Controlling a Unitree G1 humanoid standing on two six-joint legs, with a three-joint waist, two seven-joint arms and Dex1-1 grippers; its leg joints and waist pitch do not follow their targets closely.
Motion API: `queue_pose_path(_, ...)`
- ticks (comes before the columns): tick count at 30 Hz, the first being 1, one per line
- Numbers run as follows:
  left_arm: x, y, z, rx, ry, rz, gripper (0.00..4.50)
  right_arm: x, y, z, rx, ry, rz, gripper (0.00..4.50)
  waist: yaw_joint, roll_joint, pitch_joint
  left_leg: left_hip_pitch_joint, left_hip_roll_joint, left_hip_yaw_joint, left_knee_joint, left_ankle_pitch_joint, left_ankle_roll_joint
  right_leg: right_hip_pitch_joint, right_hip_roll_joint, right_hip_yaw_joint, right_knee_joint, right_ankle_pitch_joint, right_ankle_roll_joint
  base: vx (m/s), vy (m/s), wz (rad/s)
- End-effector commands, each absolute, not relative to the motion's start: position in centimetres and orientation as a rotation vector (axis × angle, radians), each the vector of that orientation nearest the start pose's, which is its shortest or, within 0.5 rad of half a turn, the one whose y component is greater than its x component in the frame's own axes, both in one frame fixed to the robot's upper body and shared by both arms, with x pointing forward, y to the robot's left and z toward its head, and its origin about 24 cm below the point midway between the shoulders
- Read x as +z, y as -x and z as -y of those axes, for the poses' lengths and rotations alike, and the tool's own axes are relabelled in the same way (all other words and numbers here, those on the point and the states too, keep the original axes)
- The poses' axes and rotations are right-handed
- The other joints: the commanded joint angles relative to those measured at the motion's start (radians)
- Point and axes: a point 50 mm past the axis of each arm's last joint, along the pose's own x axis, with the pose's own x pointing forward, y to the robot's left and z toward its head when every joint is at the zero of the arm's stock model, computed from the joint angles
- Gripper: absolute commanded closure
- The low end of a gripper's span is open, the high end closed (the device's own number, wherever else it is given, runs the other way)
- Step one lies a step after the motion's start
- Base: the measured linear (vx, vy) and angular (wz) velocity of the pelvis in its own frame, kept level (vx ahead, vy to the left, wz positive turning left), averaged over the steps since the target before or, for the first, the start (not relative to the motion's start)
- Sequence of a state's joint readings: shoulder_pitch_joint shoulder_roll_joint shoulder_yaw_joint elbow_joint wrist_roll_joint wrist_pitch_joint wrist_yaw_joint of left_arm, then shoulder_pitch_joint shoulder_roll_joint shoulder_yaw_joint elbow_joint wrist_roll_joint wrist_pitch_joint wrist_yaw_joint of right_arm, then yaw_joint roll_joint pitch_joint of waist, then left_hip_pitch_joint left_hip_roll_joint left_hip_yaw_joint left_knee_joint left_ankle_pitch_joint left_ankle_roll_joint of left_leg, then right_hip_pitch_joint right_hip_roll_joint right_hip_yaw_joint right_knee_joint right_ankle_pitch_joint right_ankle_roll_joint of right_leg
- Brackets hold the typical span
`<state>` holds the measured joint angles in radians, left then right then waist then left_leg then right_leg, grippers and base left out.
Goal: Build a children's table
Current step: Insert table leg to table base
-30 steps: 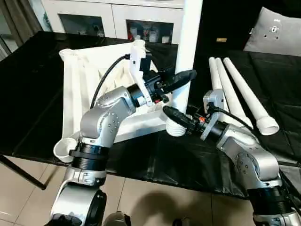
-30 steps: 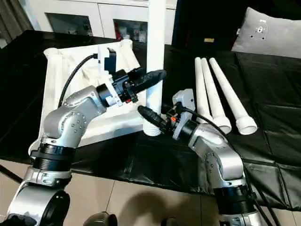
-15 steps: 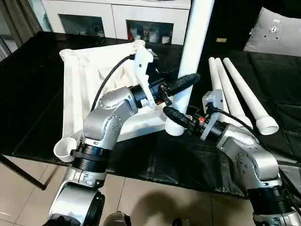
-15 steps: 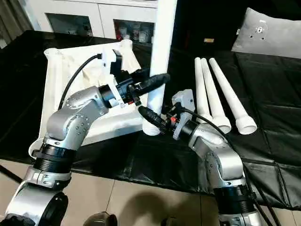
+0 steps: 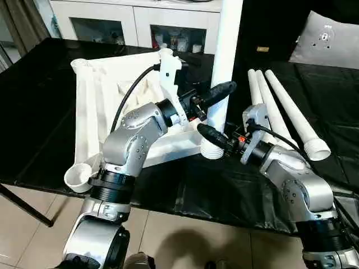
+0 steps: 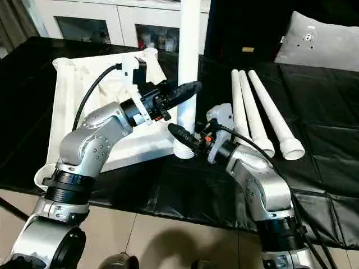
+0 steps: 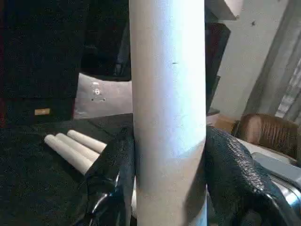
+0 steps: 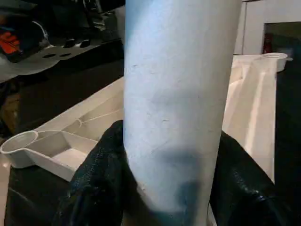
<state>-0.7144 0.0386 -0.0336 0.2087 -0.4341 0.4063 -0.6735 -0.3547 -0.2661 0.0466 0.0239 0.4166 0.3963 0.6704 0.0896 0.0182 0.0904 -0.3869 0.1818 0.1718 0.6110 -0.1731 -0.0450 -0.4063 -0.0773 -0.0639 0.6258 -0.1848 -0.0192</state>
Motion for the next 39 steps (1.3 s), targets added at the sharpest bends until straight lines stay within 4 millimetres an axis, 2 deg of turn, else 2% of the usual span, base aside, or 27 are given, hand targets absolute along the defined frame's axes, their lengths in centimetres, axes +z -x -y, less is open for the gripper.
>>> queue_pose_path(1,17.3,-34.8,-7.5,-0.871,0.247,0.109,2.68,11.3,-29.7,12.8,0.854,-0.109,-0.025,2.61,0.001,-0.012,-0.101,0.01,0.033,-0.008,-0.059,-0.098,0.051,0.064,-0.059,0.043,-0.073,-0.14,-0.197,0.0,0.0,0.0)
queue_pose_path(4,17.4,-34.9,-7.4,-0.869,0.246,0.113,2.68,11.4,-29.5,12.9,0.851,-0.116,-0.025,2.61,0.001,-0.012,-0.101,0.01,0.033,-0.008,-0.059,-0.102,0.05,0.065,-0.059,0.043,-0.073,-0.13,-0.201,0.0,0.0,0.0)
queue_pose_path(6,17.7,-34.9,-7.5,-0.871,0.243,0.122,2.68,11.4,-29.6,13.1,0.844,-0.119,-0.026,2.05,0.002,-0.011,-0.101,0.01,0.034,-0.008,-0.059,-0.103,0.049,0.065,-0.06,0.043,-0.073,-0.131,-0.202,0.0,0.0,0.0)
queue_pose_path(7,17.8,-34.9,-7.5,-0.871,0.242,0.125,2.68,11.4,-29.6,13.1,0.84,-0.119,-0.026,2.05,0.001,-0.011,-0.101,0.011,0.034,-0.008,-0.059,-0.104,0.047,0.065,-0.059,0.043,-0.072,-0.128,-0.202,0.0,0.0,0.0)
queue_pose_path(8,17.9,-34.9,-7.5,-0.872,0.241,0.127,2.68,11.4,-29.6,13.2,0.84,-0.121,-0.026,1.82,0.001,-0.012,-0.1,0.011,0.035,-0.008,-0.059,-0.108,0.046,0.065,-0.059,0.043,-0.072,-0.129,-0.202,0.0,0.0,0.0)
queue_pose_path(11,18.2,-35.0,-7.6,-0.871,0.244,0.134,2.68,11.6,-29.7,13.4,0.84,-0.121,-0.023,1.66,-0.002,-0.012,-0.1,0.01,0.031,-0.009,-0.059,-0.112,0.044,0.067,-0.058,0.042,-0.074,-0.146,-0.187,0.0,0.0,0.0)
queue_pose_path(12,18.4,-35.0,-7.7,-0.869,0.247,0.137,2.68,11.7,-29.7,13.5,0.842,-0.121,-0.02,1.47,0.0,-0.012,-0.101,0.013,0.032,-0.008,-0.059,-0.11,0.043,0.065,-0.059,0.043,-0.075,-0.155,-0.189,0.0,0.0,0.0)
queue_pose_path(14,18.5,-35.1,-7.9,-0.862,0.249,0.139,2.68,11.9,-29.8,13.6,0.842,-0.122,-0.016,1.38,0.001,-0.015,-0.101,0.012,0.033,-0.008,-0.059,-0.107,0.043,0.065,-0.059,0.043,-0.074,-0.151,-0.191,0.0,0.0,0.0)
queue_pose_path(17,18.7,-35.1,-8.3,-0.851,0.254,0.144,2.68,12.3,-29.9,13.7,0.851,-0.125,-0.011,1.06,0.006,-0.007,-0.102,0.013,0.035,-0.009,-0.059,-0.107,0.045,0.062,-0.059,0.042,-0.07,-0.126,-0.204,0.0,0.0,0.0)
queue_pose_path(22,18.8,-35.1,-8.6,-0.861,0.251,0.135,2.68,13.2,-30.2,14.2,0.848,-0.172,0.002,0.68,0.006,-0.009,-0.101,0.012,0.033,-0.009,-0.06,-0.122,0.039,0.064,-0.061,0.042,-0.072,-0.138,-0.201,0.0,0.0,0.0)
queue_pose_path(23,18.9,-35.1,-8.7,-0.87,0.249,0.131,2.68,13.6,-30.3,14.5,0.842,-0.196,0.005,0.62,0.007,-0.013,-0.101,0.013,0.033,-0.01,-0.061,-0.124,0.041,0.066,-0.062,0.042,-0.072,-0.15,-0.201,0.0,0.0,0.0)
queue_pose_path(24,18.9,-35.1,-8.7,-0.87,0.249,0.131,2.68,13.6,-30.3,14.5,0.842,-0.196,0.005,0.54,0.006,-0.012,-0.101,0.012,0.033,-0.01,-0.06,-0.122,0.039,0.064,-0.061,0.042,-0.072,-0.157,-0.199,0.0,0.0,0.0)
queue_pose_path(25,19.2,-35.0,-8.4,-0.907,0.246,0.125,2.68,14.0,-30.4,15.1,0.864,-0.243,-0.043,0.4,0.006,-0.013,-0.1,0.015,0.031,-0.009,-0.061,-0.12,0.039,0.066,-0.058,0.041,-0.073,-0.164,-0.199,0.0,0.0,0.0)
queue_pose_path(27,19.4,-34.9,-8.2,-0.929,0.253,0.123,2.68,14.0,-30.4,15.4,0.9,-0.249,-0.1,0.28,0.009,-0.011,-0.1,0.014,0.033,-0.009,-0.059,-0.111,0.041,0.064,-0.059,0.042,-0.073,-0.156,-0.203,0.0,0.0,0.0)
queue_pose_path(28,19.5,-34.8,-8.1,-0.936,0.257,0.12,2.68,14.1,-30.4,15.5,0.913,-0.252,-0.111,0.19,0.006,-0.027,-0.099,0.012,0.033,-0.006,-0.06,-0.111,0.042,0.065,-0.059,0.042,-0.075,-0.157,-0.2,0.0,0.0,0.0)
queue_pose_path(30,19.6,-34.8,-8.0,-0.954,0.275,0.106,2.68,14.5,-30.3,15.7,0.958,-0.285,-0.124,0.08,0.012,-0.02,-0.102,0.012,0.034,-0.007,-0.058,-0.096,0.047,0.065,-0.063,0.042,-0.07,-0.143,-0.207,0.0,0.0,0.0)
queue_pose_path(33,19.8,-34.2,-7.5,-1.013,0.3,0.095,2.68,14.7,-30.2,15.3,1.01,-0.233,-0.155,0.02,0.013,-0.025,-0.103,0.012,0.033,-0.007,-0.058,-0.102,0.04,0.065,-0.062,0.04,-0.071,-0.152,-0.205,0.0,0.0,0.0)
queue_pose_path(39,20.2,-33.1,-6.6,-1.107,0.251,0.114,2.68,14.4,-30.2,14.4,1.039,-0.194,-0.195,0.02,0.014,-0.026,-0.102,0.012,0.036,-0.007,-0.059,-0.1,0.031,0.063,-0.064,0.042,-0.072,-0.18,-0.192,0.0,0.0,0.0)
